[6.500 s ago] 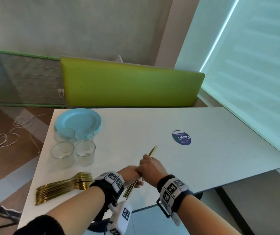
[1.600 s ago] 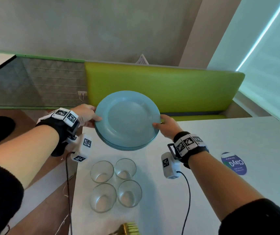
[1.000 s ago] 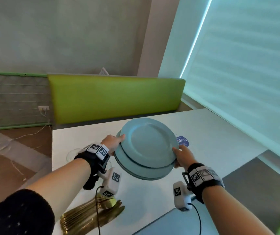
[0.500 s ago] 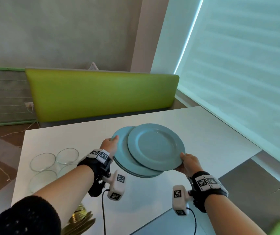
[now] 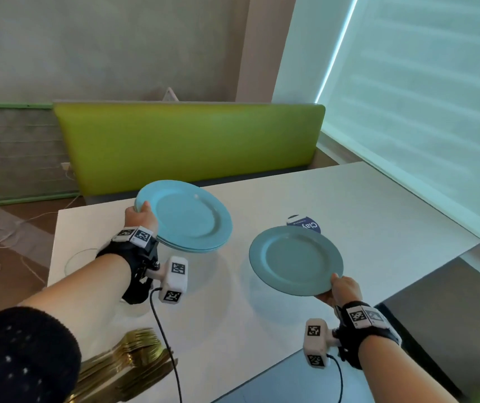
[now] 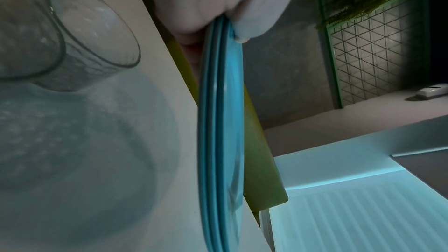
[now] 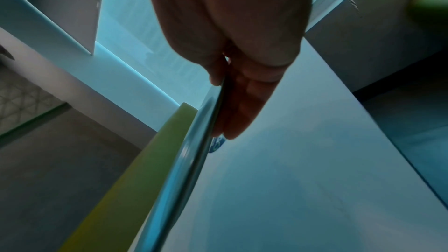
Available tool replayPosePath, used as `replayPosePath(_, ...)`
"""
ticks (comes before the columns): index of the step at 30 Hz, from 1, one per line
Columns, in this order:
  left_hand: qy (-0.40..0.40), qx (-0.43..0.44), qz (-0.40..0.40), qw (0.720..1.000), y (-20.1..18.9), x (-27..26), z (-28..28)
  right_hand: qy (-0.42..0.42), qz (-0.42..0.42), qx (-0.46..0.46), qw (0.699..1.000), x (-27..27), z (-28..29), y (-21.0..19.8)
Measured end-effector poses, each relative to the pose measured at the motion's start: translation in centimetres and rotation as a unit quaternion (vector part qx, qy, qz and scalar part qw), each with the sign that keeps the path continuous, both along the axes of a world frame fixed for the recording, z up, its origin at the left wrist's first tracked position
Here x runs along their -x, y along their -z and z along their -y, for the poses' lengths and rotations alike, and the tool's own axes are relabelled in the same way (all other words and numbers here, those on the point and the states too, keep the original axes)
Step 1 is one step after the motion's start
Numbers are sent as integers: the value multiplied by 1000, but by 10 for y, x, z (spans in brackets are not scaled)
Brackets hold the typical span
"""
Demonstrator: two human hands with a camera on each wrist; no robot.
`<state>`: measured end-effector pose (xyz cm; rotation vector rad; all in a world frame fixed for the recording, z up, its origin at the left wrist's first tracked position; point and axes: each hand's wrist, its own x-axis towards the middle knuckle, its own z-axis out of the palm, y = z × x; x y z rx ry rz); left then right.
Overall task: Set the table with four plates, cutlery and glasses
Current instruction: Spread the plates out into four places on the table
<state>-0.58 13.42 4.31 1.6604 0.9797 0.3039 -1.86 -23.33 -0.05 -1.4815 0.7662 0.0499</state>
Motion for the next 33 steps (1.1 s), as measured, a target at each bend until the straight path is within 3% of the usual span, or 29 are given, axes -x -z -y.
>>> replayPosePath(14, 27, 6, 8, 1000, 10, 16, -40, 21, -69, -17, 997, 53, -70, 63)
replayPosePath(21, 33, 9, 12, 999, 14, 19, -41, -1, -116, -12, 993, 53, -62, 79)
replayPosePath(26, 40, 13, 18, 999, 19, 18, -39, -70, -182, 74, 978, 48, -55, 100)
replayPosePath(33, 56, 24, 25, 998, 23, 15, -30, -61, -170, 10, 984, 55, -59, 98)
